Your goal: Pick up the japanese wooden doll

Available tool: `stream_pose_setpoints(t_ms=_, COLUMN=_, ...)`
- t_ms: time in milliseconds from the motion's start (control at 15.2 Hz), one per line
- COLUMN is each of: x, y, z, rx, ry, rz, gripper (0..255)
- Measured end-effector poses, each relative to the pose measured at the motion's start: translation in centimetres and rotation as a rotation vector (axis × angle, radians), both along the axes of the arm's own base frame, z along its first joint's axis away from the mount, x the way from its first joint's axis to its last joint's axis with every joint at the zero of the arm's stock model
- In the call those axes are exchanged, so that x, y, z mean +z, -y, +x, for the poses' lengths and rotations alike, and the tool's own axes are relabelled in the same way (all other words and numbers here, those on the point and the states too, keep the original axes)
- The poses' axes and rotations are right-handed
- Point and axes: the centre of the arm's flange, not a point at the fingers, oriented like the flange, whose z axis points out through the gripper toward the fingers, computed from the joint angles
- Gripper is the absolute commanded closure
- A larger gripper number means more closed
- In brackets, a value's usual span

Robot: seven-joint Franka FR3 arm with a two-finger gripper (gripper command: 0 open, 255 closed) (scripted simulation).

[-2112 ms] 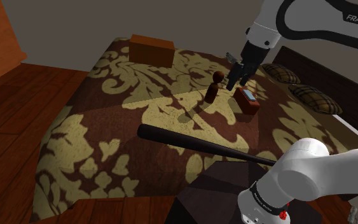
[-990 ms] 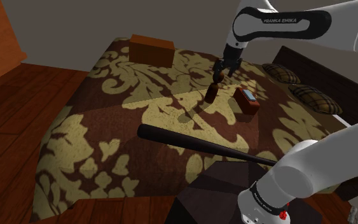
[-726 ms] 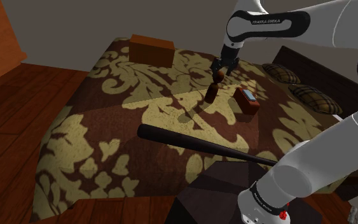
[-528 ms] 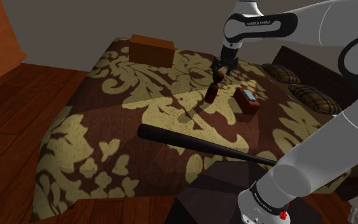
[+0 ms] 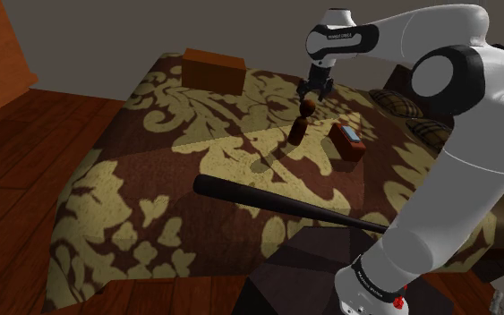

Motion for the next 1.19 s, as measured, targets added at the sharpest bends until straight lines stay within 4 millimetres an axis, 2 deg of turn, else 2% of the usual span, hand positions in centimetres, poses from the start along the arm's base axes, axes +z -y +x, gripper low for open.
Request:
stream_pose_setpoints(t_ms=264, x=-1.2, y=4.1, z=2.1, rx=-0.047, ry=-0.004, rz=-0.017, gripper=0)
stream_pose_setpoints(t_ms=462, x=-2.4, y=4.8, z=2.6, rx=-0.055, ry=-0.005, rz=-0.02, gripper=0)
stream_pose_setpoints(t_ms=792, x=-4.7, y=4.8, z=2.5, rx=-0.056, ry=-0.005, rz=-0.02, gripper=0)
stream_pose_setpoints(t_ms=858, x=-5.0, y=4.9, z=2.5, rx=-0.056, ry=-0.005, rz=-0.02, gripper=255)
stream_pose_setpoints(t_ms=1188, x=-5.1, y=5.0, z=2.5, rx=-0.055, ry=-0.003, rz=-0.02, gripper=255)
